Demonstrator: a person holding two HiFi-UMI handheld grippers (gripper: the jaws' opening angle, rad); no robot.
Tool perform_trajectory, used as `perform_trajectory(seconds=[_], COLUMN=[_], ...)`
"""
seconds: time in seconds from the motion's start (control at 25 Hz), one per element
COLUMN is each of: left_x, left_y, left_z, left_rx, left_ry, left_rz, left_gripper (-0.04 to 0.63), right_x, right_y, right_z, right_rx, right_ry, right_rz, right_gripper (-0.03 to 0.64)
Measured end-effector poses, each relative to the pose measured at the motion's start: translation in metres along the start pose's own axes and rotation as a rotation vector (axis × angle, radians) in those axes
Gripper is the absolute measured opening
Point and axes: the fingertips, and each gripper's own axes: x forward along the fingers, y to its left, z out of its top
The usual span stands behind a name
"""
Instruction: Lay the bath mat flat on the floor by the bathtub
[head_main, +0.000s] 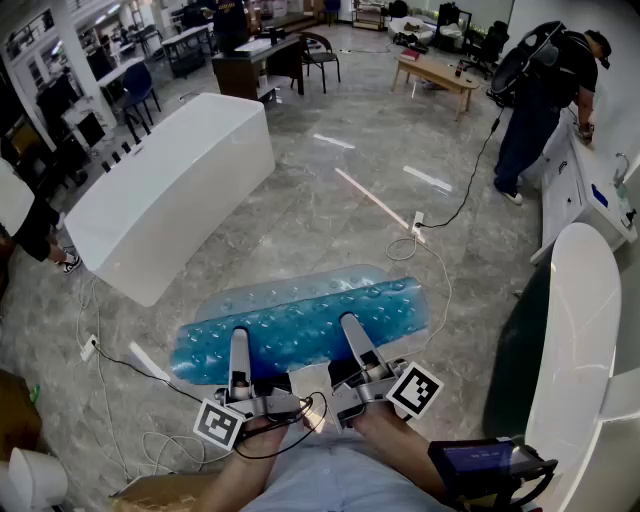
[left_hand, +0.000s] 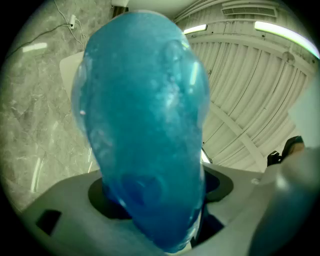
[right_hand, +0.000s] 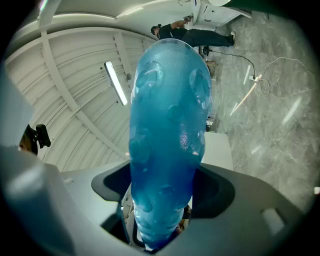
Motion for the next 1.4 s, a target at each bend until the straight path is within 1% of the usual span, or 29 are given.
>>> perform_trajectory(seconds=[0.4,0.72,0.88,1.04,1.2,1.4], left_x=[-0.003,-0.003,0.002,0.003,0.011,0.044], left_y=[0.004,0.008,0.011,0.01,0.018,0.047], left_z=[-0.001,-0.014,-0.031,-0.033,-0.022,0.023], left_rx=[0.004,0.002,-0.001,-0.008,0.011,0.021], left_ry=[-0.001,0.0,-0.008,-0.025,-0.047,-0.078], left_rz=[0.005,0.013,0.011,0.012,0.034,0.049], left_gripper=[0.35,0.35,0.35,0.35,0.35,0.35], right_x=[-0.002,-0.009,-0.012,-0.012,0.006,0.066], right_y=[-0.002,-0.006,-0.008,-0.009,-0.021,-0.048], right_z=[0.0,0.011,0.027,0.031,0.026,0.007], right_rx=[0.001,0.012,0.008,-0.005,0.027,0.044], right_ry=[0.001,0.004,0.026,0.056,0.089,0.126], right_rz=[-0.004,-0.007,-0.004,-0.015,-0.016,-0.023], right_gripper=[0.353,0.353,0.352,0.348,0.348,0.348])
